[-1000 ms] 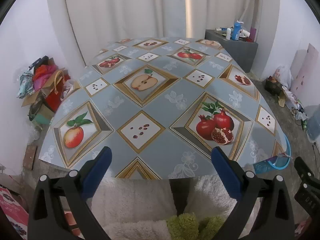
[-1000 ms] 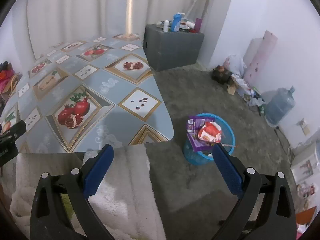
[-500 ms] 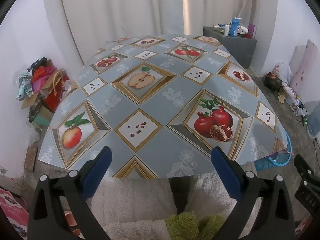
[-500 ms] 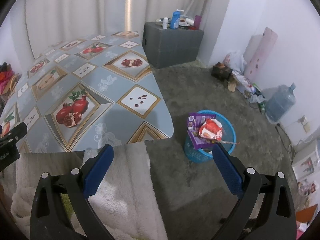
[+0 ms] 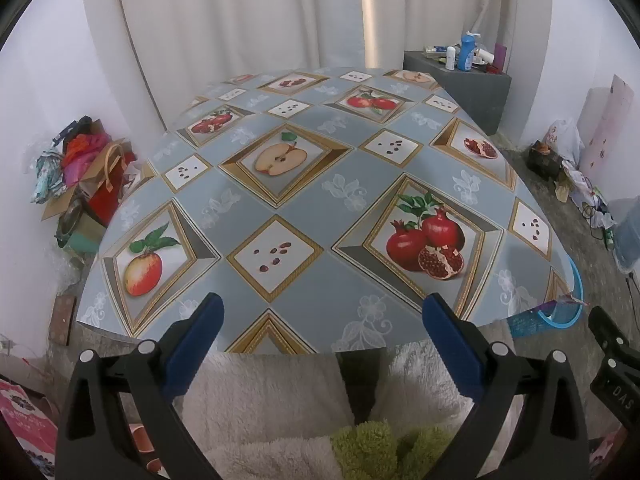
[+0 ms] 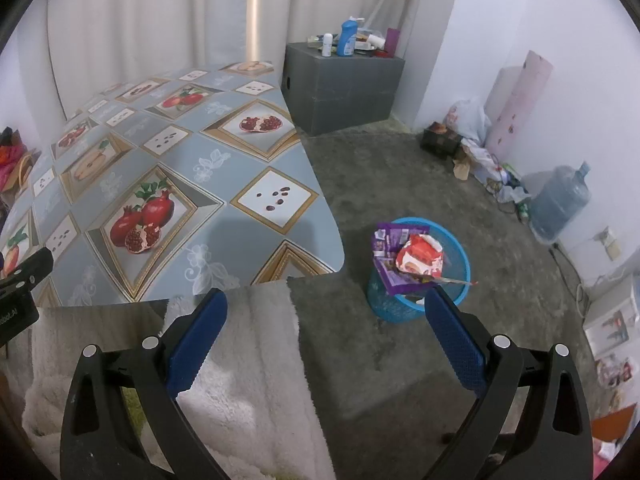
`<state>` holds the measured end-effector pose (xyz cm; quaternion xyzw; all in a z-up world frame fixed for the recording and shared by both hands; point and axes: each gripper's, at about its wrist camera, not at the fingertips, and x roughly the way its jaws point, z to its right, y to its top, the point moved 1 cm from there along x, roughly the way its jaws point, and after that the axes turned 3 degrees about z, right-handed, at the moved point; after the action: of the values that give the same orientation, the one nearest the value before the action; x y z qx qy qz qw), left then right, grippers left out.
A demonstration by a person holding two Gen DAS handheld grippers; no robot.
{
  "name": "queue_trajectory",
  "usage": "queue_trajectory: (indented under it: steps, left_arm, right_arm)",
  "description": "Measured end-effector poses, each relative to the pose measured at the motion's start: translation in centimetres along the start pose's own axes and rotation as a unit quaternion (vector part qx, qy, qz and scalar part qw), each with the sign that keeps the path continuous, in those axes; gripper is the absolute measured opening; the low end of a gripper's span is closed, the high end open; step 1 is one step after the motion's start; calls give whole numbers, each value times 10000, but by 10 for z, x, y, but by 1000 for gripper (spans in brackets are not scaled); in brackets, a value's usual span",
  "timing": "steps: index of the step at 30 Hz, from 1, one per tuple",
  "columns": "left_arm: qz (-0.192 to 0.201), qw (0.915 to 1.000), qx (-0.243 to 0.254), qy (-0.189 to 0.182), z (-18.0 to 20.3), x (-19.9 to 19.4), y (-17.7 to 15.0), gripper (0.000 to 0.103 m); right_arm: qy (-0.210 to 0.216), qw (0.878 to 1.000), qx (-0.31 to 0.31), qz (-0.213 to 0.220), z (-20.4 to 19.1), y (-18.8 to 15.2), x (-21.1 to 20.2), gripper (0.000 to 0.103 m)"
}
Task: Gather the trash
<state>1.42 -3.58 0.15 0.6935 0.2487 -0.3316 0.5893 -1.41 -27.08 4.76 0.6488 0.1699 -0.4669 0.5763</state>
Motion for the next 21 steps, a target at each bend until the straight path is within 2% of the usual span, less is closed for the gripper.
queue_trajectory:
  steps: [21]
  left_arm:
    - [-30,10000,66,-47,2,1,0,97]
  right_arm:
    - [10,10000,37,-1,6,0,0,95]
